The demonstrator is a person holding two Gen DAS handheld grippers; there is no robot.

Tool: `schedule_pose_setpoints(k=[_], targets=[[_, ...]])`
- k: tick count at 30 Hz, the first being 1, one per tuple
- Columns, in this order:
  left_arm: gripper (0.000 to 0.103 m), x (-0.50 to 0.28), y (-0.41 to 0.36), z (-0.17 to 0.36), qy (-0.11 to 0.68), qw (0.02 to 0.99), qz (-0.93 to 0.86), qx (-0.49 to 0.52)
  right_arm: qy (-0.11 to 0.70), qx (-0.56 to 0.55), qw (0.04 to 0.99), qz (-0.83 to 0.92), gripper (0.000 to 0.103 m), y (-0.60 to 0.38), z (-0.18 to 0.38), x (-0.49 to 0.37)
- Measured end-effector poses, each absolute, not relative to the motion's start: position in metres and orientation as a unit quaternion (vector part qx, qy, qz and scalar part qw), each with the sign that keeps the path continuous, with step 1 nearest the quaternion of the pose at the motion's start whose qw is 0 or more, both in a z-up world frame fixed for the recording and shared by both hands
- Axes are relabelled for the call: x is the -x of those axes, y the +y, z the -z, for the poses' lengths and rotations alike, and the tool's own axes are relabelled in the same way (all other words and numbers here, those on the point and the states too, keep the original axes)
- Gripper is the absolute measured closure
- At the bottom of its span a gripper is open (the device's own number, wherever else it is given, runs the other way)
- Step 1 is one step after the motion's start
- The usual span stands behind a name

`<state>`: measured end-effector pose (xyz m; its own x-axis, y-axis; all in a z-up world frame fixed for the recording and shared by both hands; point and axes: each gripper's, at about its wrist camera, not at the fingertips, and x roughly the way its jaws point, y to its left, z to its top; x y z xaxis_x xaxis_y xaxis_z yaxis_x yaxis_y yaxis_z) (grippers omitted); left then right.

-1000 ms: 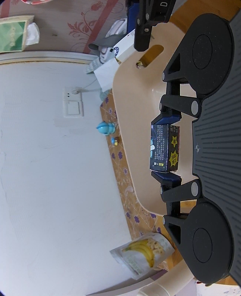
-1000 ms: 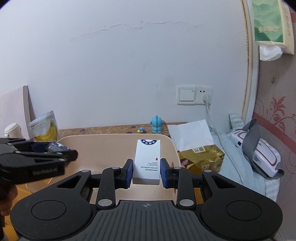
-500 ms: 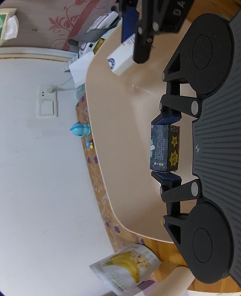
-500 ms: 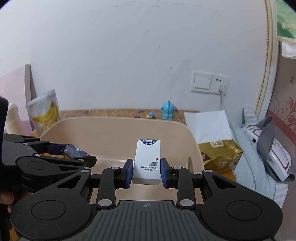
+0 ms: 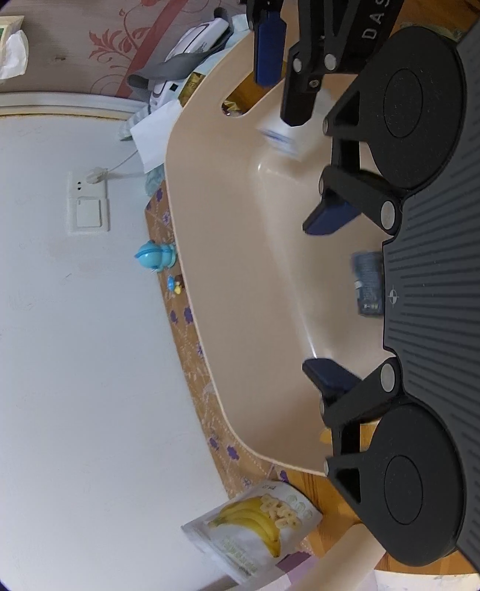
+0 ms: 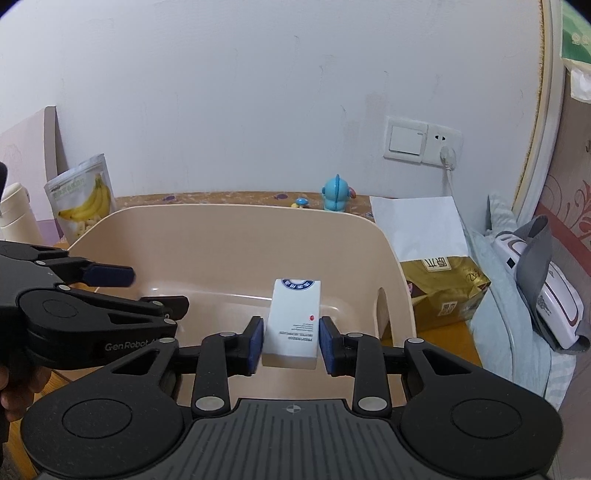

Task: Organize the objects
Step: 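Open both grippers to drop the boxes into the bin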

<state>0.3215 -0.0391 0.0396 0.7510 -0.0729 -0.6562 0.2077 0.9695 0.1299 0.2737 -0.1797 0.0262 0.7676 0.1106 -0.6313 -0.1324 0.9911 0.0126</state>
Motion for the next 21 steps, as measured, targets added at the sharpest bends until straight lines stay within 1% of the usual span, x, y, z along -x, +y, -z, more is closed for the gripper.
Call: schedule_pose_setpoints(k=[1,3,7,9,10,12,14,17,21], targets=[[0.025,-0.320,-0.038,-0.041,0.343,0.931,0.074,-0.097,0.335,0.013,0.940,-0.064,0.058,-0.181,-0.027,-0.273],[0.022,-0.317,-0.037,-0.045,0.338,0.934,0.071,-0.092,0.333,0.007,0.941,-0.062,0.045,-0.183,-0.029,-0.272],[0.018,-0.308,-0.034,-0.057,0.323,0.940,0.067,-0.088,0.319,-0.001,0.946,-0.061,0.033,-0.188,-0.039,-0.263],[0.016,-0.302,-0.032,-0.063,0.314,0.943,0.065,-0.086,0.313,-0.001,0.948,-0.060,0.023,-0.188,-0.043,-0.260],[0.016,-0.298,-0.031,-0.066,0.310,0.945,0.065,-0.086,0.308,-0.002,0.949,-0.059,0.022,-0.189,-0.046,-0.257],[0.015,-0.291,-0.030,-0.072,0.303,0.947,0.064,-0.085,0.303,-0.004,0.951,-0.059,0.010,-0.191,-0.050,-0.252],[0.015,-0.284,-0.028,-0.076,0.297,0.949,0.063,-0.084,0.296,-0.008,0.953,-0.059,0.005,-0.192,-0.054,-0.246],[0.014,-0.272,-0.024,-0.083,0.289,0.952,0.063,-0.082,0.289,-0.009,0.956,-0.059,0.000,-0.193,-0.060,-0.237],[0.013,-0.256,-0.020,-0.089,0.281,0.954,0.061,-0.082,0.282,-0.008,0.958,-0.057,0.000,-0.194,-0.065,-0.224]])
